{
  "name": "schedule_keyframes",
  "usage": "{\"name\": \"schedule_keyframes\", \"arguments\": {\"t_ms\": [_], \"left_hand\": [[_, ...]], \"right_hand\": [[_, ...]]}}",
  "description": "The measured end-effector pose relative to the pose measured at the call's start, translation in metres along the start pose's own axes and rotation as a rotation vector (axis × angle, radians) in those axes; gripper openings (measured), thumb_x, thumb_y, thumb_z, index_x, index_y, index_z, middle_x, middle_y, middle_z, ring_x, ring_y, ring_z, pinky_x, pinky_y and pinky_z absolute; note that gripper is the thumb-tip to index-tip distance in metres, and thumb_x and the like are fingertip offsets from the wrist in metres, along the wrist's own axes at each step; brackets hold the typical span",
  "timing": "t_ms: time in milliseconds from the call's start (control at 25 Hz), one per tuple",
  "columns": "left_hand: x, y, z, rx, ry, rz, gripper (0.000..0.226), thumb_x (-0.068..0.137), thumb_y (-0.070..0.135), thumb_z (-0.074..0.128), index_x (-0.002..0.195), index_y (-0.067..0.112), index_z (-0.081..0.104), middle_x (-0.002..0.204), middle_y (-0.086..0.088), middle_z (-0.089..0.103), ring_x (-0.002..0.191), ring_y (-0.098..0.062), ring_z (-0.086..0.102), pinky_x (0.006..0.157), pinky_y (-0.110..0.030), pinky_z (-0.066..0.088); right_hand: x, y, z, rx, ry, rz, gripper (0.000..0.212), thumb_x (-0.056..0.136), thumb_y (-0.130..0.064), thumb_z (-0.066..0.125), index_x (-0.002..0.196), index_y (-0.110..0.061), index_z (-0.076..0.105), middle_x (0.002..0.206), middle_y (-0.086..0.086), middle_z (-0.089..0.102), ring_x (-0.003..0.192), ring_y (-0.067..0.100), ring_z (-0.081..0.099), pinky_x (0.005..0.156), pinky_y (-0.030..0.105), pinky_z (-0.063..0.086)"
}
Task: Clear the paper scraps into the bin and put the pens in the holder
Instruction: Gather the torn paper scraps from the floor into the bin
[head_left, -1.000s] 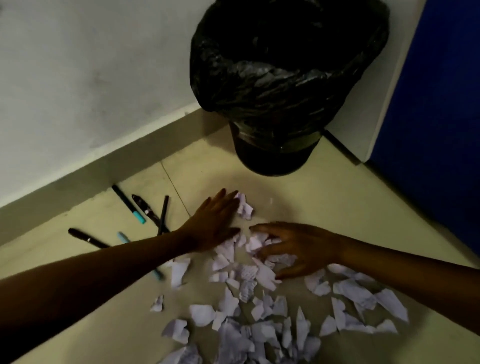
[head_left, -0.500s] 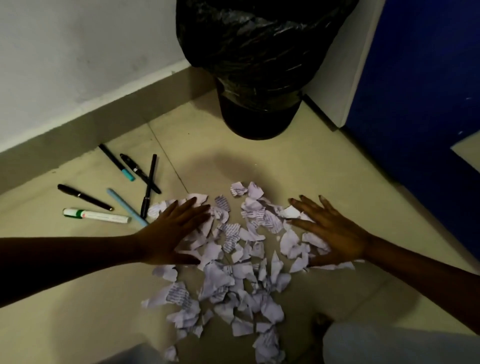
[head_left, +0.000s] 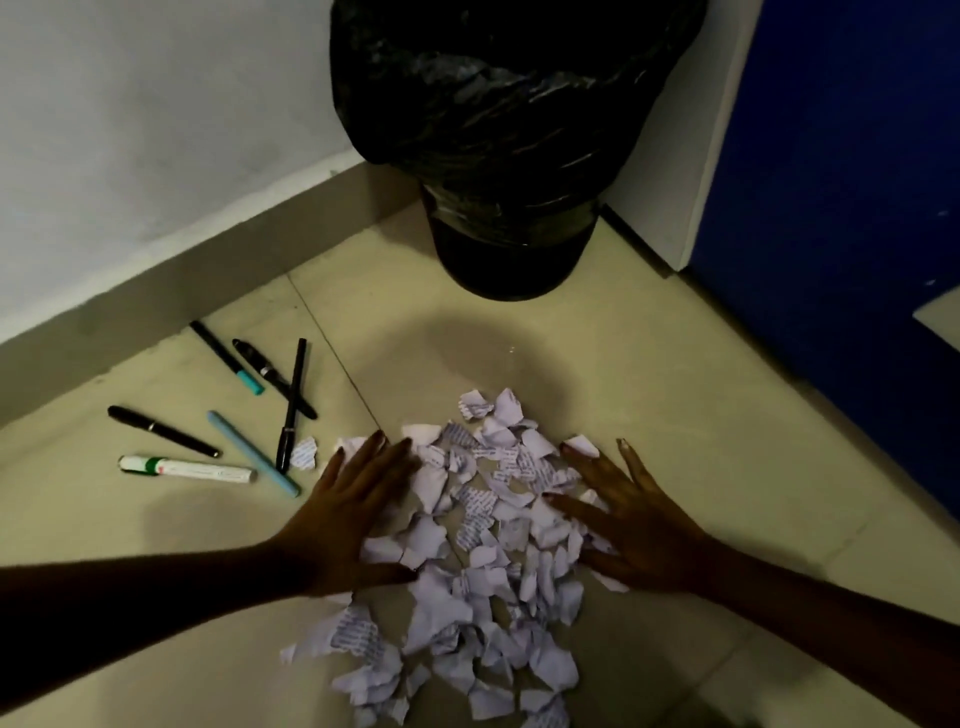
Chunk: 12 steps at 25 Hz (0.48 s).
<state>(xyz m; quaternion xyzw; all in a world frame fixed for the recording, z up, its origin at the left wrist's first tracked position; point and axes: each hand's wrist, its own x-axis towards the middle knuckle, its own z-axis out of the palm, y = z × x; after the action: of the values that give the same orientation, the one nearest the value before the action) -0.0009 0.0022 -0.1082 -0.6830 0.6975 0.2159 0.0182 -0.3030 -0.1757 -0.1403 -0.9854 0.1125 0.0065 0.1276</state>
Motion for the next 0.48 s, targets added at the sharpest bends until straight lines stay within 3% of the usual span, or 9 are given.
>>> {"name": "schedule_keyframes", "arguments": {"t_ms": [120, 240, 360, 480], "left_hand": [[0.012, 0.005, 0.013, -0.106, 0.122, -0.071, 0.096, 0.068, 0.085, 0.031, 0.141, 0.034, -0.005, 0.153, -0.001, 0.006, 0.139, -0.012, -0.017, 0.110, -0.060, 0.002], [0.017, 0.030, 0.009, -0.304, 0.235, -0.163, 0.087, 0.070, 0.082, 0.031, 0.138, 0.028, 0.018, 0.151, -0.004, 0.021, 0.140, -0.020, 0.008, 0.111, -0.061, 0.015], [0.022, 0.034, -0.013, -0.387, 0.366, -0.212, 0.077, 0.074, 0.074, 0.040, 0.131, 0.022, 0.030, 0.146, -0.012, 0.032, 0.131, -0.026, 0.035, 0.106, -0.049, 0.035], [0.026, 0.017, -0.022, -0.297, 0.387, -0.254, 0.081, 0.077, 0.073, 0.036, 0.134, 0.017, 0.026, 0.146, -0.016, 0.032, 0.130, -0.025, 0.033, 0.105, -0.044, 0.031]], "right_hand": [[0.041, -0.011, 0.006, 0.118, 0.119, 0.054, 0.059, 0.090, -0.059, 0.027, 0.142, -0.033, 0.020, 0.152, 0.010, 0.012, 0.141, 0.031, 0.006, 0.104, 0.066, 0.006], [0.077, -0.023, 0.008, 0.221, 0.211, 0.044, 0.056, 0.090, -0.060, 0.025, 0.137, -0.030, 0.031, 0.150, 0.007, 0.014, 0.140, 0.032, 0.008, 0.105, 0.064, 0.005], [0.125, -0.012, -0.010, 0.237, 0.322, -0.017, 0.052, 0.089, -0.057, 0.032, 0.127, -0.025, 0.045, 0.145, 0.014, 0.032, 0.136, 0.035, 0.022, 0.108, 0.058, 0.019], [0.178, -0.004, -0.024, 0.301, 0.307, -0.042, 0.050, 0.085, -0.049, 0.043, 0.121, -0.016, 0.054, 0.134, 0.020, 0.049, 0.125, 0.036, 0.042, 0.100, 0.053, 0.040]]}}
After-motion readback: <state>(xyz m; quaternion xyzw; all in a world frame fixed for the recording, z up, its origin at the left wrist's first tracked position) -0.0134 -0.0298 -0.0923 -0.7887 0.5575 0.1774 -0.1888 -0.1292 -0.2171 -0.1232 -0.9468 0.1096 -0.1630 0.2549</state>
